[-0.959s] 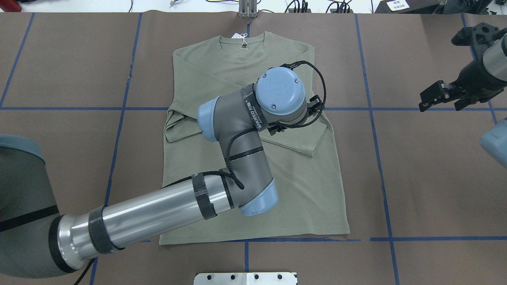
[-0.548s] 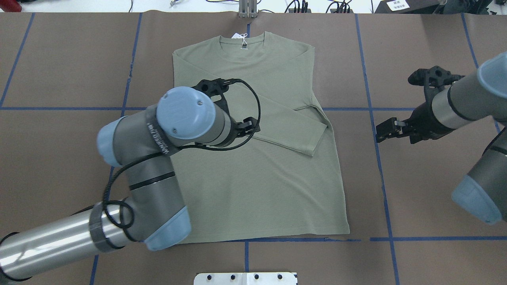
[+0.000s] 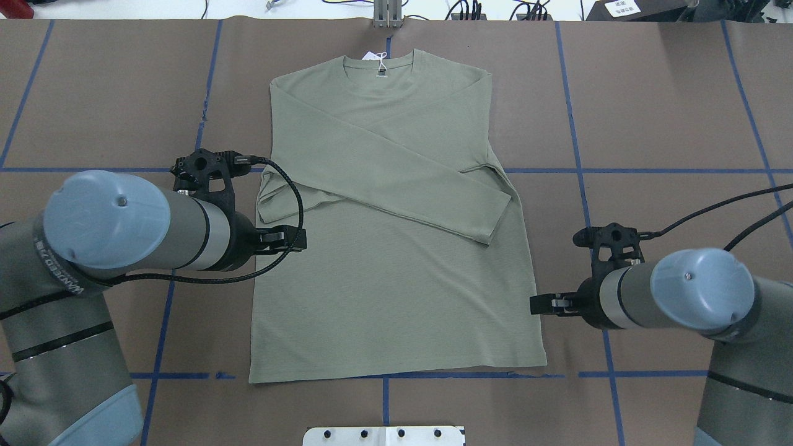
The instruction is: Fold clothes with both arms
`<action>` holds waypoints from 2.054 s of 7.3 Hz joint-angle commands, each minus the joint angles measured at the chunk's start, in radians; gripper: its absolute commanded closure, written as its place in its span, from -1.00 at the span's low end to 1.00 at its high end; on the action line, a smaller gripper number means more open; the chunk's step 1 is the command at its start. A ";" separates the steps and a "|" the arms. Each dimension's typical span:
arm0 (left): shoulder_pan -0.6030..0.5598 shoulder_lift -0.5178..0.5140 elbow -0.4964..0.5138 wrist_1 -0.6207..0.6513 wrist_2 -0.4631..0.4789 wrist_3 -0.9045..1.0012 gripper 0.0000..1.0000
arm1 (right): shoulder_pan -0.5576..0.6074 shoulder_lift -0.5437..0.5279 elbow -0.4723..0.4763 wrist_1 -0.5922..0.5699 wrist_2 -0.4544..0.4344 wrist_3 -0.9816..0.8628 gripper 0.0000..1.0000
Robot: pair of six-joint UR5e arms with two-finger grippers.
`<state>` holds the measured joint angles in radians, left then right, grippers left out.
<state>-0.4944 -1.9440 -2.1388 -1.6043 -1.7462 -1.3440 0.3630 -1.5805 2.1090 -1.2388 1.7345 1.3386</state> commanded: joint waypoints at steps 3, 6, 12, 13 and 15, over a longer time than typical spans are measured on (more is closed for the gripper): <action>0.002 0.014 -0.015 0.003 -0.007 0.006 -1.00 | -0.127 -0.010 -0.010 0.006 -0.073 0.083 -1.00; 0.002 0.016 -0.015 0.003 -0.010 0.006 -1.00 | -0.131 0.003 -0.036 0.006 -0.066 0.082 -0.91; 0.007 0.014 -0.013 0.003 -0.010 0.006 -1.00 | -0.133 0.008 -0.040 0.007 -0.035 0.080 -0.52; 0.007 0.013 -0.013 0.003 -0.010 0.006 -1.00 | -0.131 0.008 -0.038 0.007 -0.035 0.080 -0.40; 0.008 0.013 -0.013 0.003 -0.010 0.006 -1.00 | -0.131 0.007 -0.043 0.007 -0.035 0.080 -0.35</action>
<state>-0.4869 -1.9309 -2.1522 -1.6015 -1.7564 -1.3376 0.2314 -1.5732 2.0683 -1.2318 1.6996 1.4189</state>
